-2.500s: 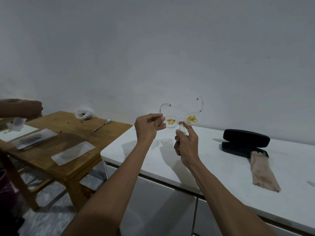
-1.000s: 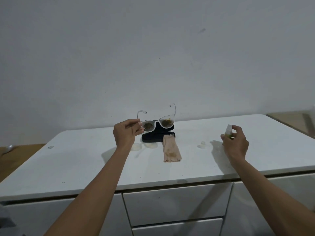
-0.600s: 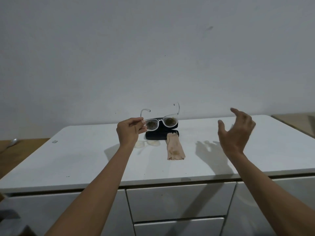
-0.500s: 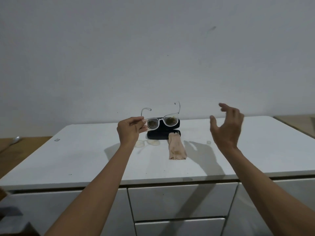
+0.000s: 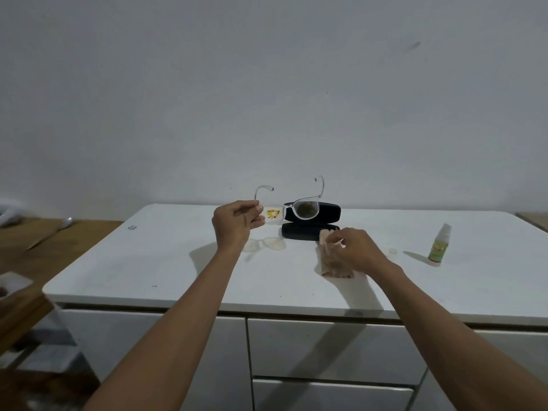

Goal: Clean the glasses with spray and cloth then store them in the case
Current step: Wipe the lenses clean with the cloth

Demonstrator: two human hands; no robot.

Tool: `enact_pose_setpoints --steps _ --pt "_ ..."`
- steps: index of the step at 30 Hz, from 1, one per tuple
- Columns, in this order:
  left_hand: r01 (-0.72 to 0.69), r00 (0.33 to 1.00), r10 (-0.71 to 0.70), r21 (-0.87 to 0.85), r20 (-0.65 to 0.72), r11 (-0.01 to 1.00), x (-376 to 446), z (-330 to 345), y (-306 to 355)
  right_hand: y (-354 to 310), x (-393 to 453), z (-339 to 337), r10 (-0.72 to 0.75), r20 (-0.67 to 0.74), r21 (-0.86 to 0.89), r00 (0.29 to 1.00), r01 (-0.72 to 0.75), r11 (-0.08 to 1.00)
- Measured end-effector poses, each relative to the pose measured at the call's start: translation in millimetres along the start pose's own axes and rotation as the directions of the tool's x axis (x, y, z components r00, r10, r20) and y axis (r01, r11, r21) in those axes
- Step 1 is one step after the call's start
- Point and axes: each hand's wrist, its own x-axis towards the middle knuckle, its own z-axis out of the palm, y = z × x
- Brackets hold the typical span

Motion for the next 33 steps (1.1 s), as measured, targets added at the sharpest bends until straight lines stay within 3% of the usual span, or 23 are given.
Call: enact_pose_setpoints --steps 5,7,14,16,18,20,22,23,26,30,33 --pt "0.008 1.0 -0.008 0.012 -0.011 1.0 -1 -7 -3 -18 -7 -13 0.063 0.279 -0.289 0.958 0.021 0.957" --pt "0.017 1.0 -0.016 0.015 -0.016 1.0 -3 -7 -3 -18 -6 -15 0.066 0.319 -0.32 0.946 0.042 0.946" --pt "0.029 0.999 -0.028 0.029 -0.022 0.999 -7 -9 -4 2 0 8 -0.155 0.075 -0.303 0.985 0.171 0.938" --pt "0.031 0.999 -0.03 0.033 -0.03 0.999 -8 -10 -3 3 2 10 -0.1 0.045 -0.176 0.994 0.107 0.979" --pt "0.029 0.999 -0.028 0.036 -0.039 0.999 -7 -13 -2 -2 1 6 0.03 -0.01 0.114 0.999 -0.029 0.993" --pt "0.029 0.998 -0.027 0.038 -0.053 0.999 -7 -16 0 -14 -4 1 0.187 -0.012 0.563 0.982 -0.147 0.813" --pt "0.028 0.997 -0.025 0.038 -0.068 0.999 -6 -18 2 -27 -11 -4 0.23 0.071 0.81 0.971 -0.191 0.555" --pt "0.026 0.997 -0.023 0.04 -0.076 0.999 -6 -19 3 -32 -14 -7 0.22 0.101 0.848 0.97 -0.2 0.491" --pt "0.018 0.995 -0.013 0.051 -0.098 0.999 -6 -22 5 -44 -15 -6 0.126 0.114 0.876 0.986 -0.159 0.455" --pt "-0.007 0.993 0.015 0.067 -0.118 0.998 -7 -29 10 -67 -4 6 0.17 -0.035 0.919 0.985 -0.035 0.394" --pt "-0.03 0.991 0.039 0.071 -0.127 0.997 -7 -35 17 -85 2 15 0.119 -0.127 0.914 0.985 0.069 0.401"
